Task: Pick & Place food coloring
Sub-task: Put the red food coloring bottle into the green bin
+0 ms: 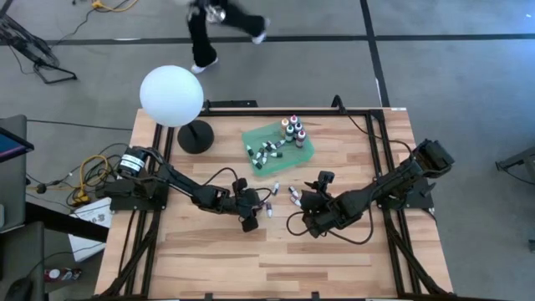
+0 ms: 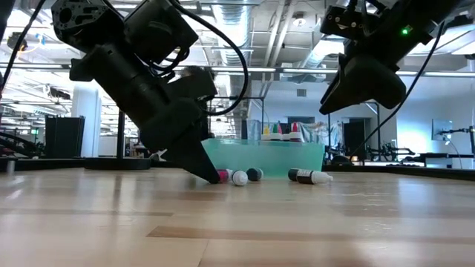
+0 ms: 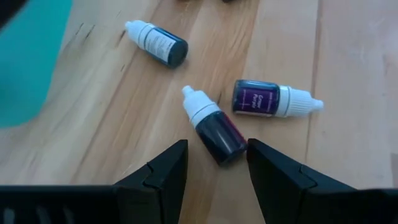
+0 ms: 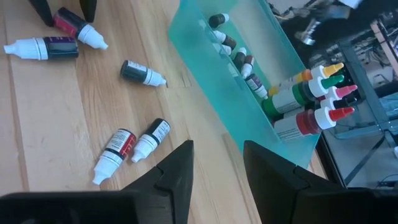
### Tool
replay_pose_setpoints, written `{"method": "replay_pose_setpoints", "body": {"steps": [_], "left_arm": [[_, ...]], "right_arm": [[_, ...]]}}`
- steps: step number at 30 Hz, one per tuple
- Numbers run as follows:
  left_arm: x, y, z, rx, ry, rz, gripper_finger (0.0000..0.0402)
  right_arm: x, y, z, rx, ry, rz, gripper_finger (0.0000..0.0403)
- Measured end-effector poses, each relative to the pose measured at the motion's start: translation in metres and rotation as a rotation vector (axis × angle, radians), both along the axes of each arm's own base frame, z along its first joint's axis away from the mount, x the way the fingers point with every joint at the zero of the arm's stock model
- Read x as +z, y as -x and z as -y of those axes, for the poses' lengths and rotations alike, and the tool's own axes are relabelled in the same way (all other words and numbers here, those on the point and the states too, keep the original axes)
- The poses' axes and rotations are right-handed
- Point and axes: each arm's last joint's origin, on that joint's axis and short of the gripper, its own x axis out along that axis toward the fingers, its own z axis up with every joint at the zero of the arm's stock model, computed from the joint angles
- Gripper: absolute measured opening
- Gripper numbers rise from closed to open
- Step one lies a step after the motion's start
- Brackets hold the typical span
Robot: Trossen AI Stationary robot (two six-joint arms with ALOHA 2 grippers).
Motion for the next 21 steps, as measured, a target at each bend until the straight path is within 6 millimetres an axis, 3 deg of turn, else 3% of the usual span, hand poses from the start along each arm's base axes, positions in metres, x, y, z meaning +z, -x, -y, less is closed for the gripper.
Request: {"method": "replay_pose_setpoints", "body": {"steps": [9, 21], "left_arm": [[-0.0002, 0.0006, -0.0012, 0.012, -0.037, -0.006, 0.0156], [-0.0003, 0.0008, -0.0013, -0.002, -0.053, -0.013, 0.0074]], "right_arm": [[-0.0001, -0.0023, 0.0059, -0.026, -0.007, 0.004, 0.0134], [0.0, -0.0024, 0.0054, -0.024, -0.008, 0.006, 0.0134]]}}
